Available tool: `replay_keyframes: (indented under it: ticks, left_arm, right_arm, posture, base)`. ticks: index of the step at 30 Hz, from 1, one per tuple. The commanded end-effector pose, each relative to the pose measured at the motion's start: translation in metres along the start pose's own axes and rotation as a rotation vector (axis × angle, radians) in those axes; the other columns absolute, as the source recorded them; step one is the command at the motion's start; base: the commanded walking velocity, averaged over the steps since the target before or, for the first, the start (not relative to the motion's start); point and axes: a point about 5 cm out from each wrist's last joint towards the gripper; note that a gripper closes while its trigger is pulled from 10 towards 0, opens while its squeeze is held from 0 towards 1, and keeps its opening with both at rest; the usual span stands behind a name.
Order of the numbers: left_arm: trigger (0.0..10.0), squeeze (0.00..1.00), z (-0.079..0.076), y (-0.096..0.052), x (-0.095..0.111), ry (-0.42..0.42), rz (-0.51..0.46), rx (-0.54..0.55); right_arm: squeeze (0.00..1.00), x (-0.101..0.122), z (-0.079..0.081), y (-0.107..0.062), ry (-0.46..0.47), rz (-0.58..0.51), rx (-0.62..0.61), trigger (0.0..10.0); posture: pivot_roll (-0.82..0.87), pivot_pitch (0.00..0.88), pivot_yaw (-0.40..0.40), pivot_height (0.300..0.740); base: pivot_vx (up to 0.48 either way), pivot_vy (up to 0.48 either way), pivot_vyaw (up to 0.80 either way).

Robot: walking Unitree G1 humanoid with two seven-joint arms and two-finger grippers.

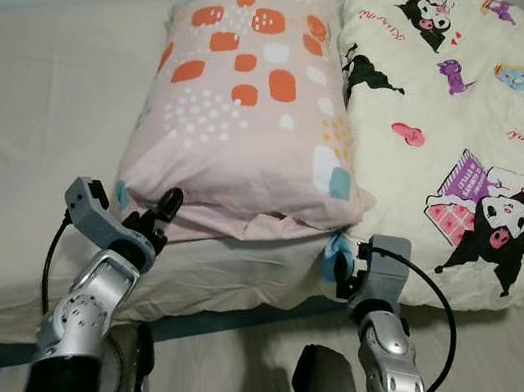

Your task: Clean up the room

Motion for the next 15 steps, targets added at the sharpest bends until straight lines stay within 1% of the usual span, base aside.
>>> replay_keyframes:
  ticks: [1,4,5,6,7,8,9,12,14,15]
  left_arm:
    - [10.0,0.00,0.018,-0.006,0.010,0.034,-0.023,0.038]
    - [10.0,0.00,0.041,-0.007,0.028,0.021,-0.096,0.120]
    - [10.0,0.00,0.049,-0.005,0.033,0.025,-0.110,0.157]
    - [10.0,0.00,0.049,-0.005,0.033,0.025,-0.110,0.157]
    - [10.0,0.00,0.058,-0.002,0.040,0.041,-0.127,0.190]
    - [10.0,0.00,0.058,-0.002,0.040,0.041,-0.127,0.190]
    - [10.0,0.00,0.071,0.004,0.051,0.070,-0.148,0.266]
    - [10.0,0.00,0.073,0.005,0.053,0.074,-0.156,0.283]
    - [10.0,0.00,0.074,0.013,0.059,0.024,-0.169,0.288]
    - [10.0,0.00,0.067,0.019,0.057,-0.032,-0.163,0.250]
  right_arm:
    - [0.00,-0.006,-0.001,-0.001,0.004,0.029,-0.007,10.0]
    - [0.00,-0.005,-0.001,-0.001,0.004,0.028,-0.005,10.0]
    - [0.00,-0.005,-0.001,0.000,0.004,0.028,-0.003,10.0]
    - [0.00,-0.005,-0.001,0.000,0.004,0.028,-0.003,10.0]
    - [0.00,-0.005,0.000,0.000,0.004,0.028,-0.001,10.0]
    - [0.00,-0.005,0.000,0.000,0.004,0.028,-0.001,10.0]
    - [0.00,-0.005,0.001,0.001,0.004,0.029,0.002,10.0]
    - [0.00,-0.005,0.001,0.001,0.004,0.029,0.002,10.0]
    - [0.00,-0.005,0.001,0.001,0.005,0.030,0.003,10.0]
    - [0.00,-0.006,0.001,0.000,0.005,0.031,0.002,10.0]
  posture:
    - [0.04,0.300,0.015,0.552]
    - [0.04,0.299,0.014,0.552]
    - [0.04,0.300,0.013,0.552]
    - [0.04,0.300,0.013,0.552]
    - [0.04,0.299,0.013,0.552]
    - [0.04,0.299,0.013,0.552]
    - [0.04,0.302,0.015,0.552]
    - [0.04,0.302,0.015,0.552]
    - [0.04,0.301,0.015,0.552]
    - [0.04,0.304,0.019,0.552]
  base:
    - [0.000,0.000,0.00]
    - [0.000,0.000,0.00]
    - [0.000,0.000,0.00]
    - [0.000,0.000,0.00]
    - [0.000,0.000,0.00]
    - [0.000,0.000,0.00]
    - [0.000,0.000,0.00]
    - [0.000,0.000,0.00]
    - [0.000,0.000,0.00]
    - [0.000,0.000,0.00]
Point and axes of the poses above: a point about 5 cm out from each wrist's last joint towards the gripper, its own y axis pointing out of the wrist towards the gripper, its own x axis along the axis of the wrist's last joint, z = x × y, and after that the axes turned 14 degrees about y, right-handed
